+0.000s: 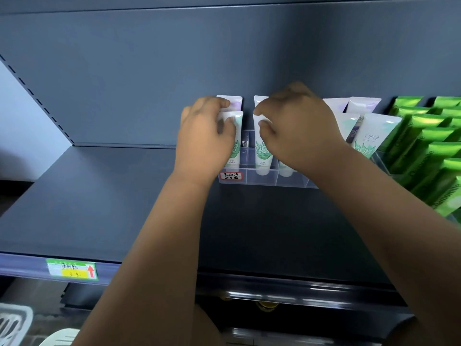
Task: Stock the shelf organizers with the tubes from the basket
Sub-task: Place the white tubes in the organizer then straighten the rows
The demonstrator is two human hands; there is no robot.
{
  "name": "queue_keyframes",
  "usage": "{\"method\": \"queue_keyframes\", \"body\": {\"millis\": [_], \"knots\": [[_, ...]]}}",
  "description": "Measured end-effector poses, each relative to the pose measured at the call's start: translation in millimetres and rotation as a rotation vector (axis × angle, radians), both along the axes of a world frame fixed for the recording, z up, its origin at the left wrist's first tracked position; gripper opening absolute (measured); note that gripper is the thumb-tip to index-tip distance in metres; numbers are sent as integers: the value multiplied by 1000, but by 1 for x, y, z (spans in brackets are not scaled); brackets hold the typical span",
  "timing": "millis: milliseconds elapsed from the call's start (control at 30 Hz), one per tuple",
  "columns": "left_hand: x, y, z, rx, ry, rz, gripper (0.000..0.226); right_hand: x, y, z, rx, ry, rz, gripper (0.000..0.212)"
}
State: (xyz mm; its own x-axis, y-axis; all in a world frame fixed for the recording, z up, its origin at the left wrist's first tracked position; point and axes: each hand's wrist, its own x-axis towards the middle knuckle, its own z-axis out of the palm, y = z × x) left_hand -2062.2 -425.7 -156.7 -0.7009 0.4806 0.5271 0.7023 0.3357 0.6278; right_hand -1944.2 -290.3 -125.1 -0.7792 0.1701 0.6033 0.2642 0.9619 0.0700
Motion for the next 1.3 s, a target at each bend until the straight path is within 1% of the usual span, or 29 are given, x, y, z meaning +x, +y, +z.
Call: {"method": "queue_keyframes", "body": {"millis": [200, 333, 400, 500, 567, 633, 700, 800, 933, 1067, 1200, 1300], "knots": [[0, -3, 0, -41, 85, 9, 36, 3, -8, -4, 31, 4, 9, 34], [-3, -7, -1, -39, 70, 22, 36, 4, -11, -4, -34, 24, 8, 34], [-4, -9, 0, -3, 34, 24, 33, 1, -10, 1, -106, 34, 0, 32], [-3, -13, 6, 100, -108, 13, 26, -7, -8, 15, -238, 82, 14, 27], [-6, -14, 8, 134, -173, 15, 18, -20, -7, 27, -334, 114, 28, 26], [-9, -13, 8, 147, -218, 9, 23, -39, -2, 38, -370, 85, 19, 25], [-11, -12, 8, 164, -273, -20, 27, -60, 3, 44, -358, 13, -18, 23], [-12, -10, 7, 169, -320, -46, 22, -85, 10, 47, -379, -99, -42, 22], [-15, -9, 7, 158, -310, -47, 21, -99, 16, 42, -382, -189, -62, 25], [-22, -9, 4, 175, -305, -65, 24, -104, 15, 35, -335, -225, -78, 27], [-21, -8, 2, 203, -328, -93, 40, -106, 15, 31, -292, -233, -98, 35], [-21, -5, 2, 220, -330, -91, 41, -107, 17, 31, -260, -232, -88, 37]]}}
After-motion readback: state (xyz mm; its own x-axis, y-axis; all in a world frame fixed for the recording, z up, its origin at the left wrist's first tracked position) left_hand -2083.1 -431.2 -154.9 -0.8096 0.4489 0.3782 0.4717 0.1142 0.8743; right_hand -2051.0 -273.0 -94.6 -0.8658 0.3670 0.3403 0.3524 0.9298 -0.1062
